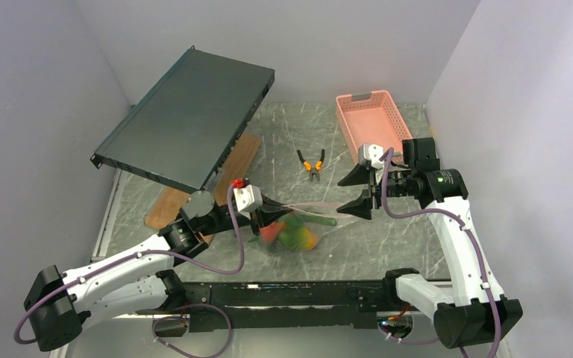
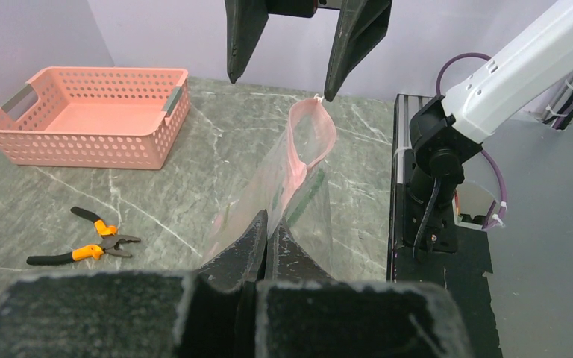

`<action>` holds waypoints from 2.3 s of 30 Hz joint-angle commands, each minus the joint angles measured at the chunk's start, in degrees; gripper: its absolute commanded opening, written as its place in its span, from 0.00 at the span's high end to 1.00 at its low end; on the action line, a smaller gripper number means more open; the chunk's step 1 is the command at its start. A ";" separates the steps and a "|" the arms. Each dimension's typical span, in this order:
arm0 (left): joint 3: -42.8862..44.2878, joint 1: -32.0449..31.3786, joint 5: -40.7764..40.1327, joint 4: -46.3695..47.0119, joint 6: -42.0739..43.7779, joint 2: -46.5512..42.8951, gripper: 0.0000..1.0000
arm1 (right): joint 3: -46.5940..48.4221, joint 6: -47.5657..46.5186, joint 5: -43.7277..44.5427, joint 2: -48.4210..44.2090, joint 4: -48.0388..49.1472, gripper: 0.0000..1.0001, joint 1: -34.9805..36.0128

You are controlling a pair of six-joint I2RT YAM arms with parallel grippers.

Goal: Open the zip-top bag and remove the fake food
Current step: Open the zipper of the food storage bag at the center of the board.

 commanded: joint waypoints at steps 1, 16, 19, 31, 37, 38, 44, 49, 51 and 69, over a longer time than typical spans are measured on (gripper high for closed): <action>2.40 0.06 1.30 1.98 -0.45 0.14 1.00 | 1.72 -0.60 -2.11 -0.46 -0.38 0.26 -0.24; 4.14 0.11 1.37 2.01 -0.16 1.84 1.00 | 2.17 2.42 0.45 1.56 -0.29 0.34 3.54; 4.40 0.05 1.54 2.06 -0.18 2.11 1.00 | 1.26 4.81 2.56 1.19 2.20 0.42 4.13; 5.04 0.05 0.80 0.59 0.33 1.34 1.00 | 1.12 4.93 8.96 3.53 3.57 0.86 6.98; 5.41 0.04 0.91 -0.68 -0.92 1.56 1.00 | 4.88 1.28 7.99 4.90 0.19 1.00 7.44; 5.78 0.08 1.06 -1.97 -1.27 1.41 0.99 | 5.91 0.80 8.00 5.33 -0.46 1.00 7.53; 10.50 0.09 1.25 -11.84 -5.91 -1.33 0.27 | 12.68 -0.75 8.23 8.02 -2.92 1.00 7.62; 21.73 0.84 -4.39 -28.02 -11.69 -1.73 0.00 | 15.32 -1.19 7.24 10.15 -3.86 1.00 7.74; 27.94 2.23 -5.79 -34.96 -14.43 0.33 0.00 | 15.15 -0.72 6.89 10.37 -3.25 1.00 7.81; 56.56 4.55 0.27 -54.87 -11.28 29.62 0.05 | 11.27 1.18 5.71 8.04 0.02 1.00 7.89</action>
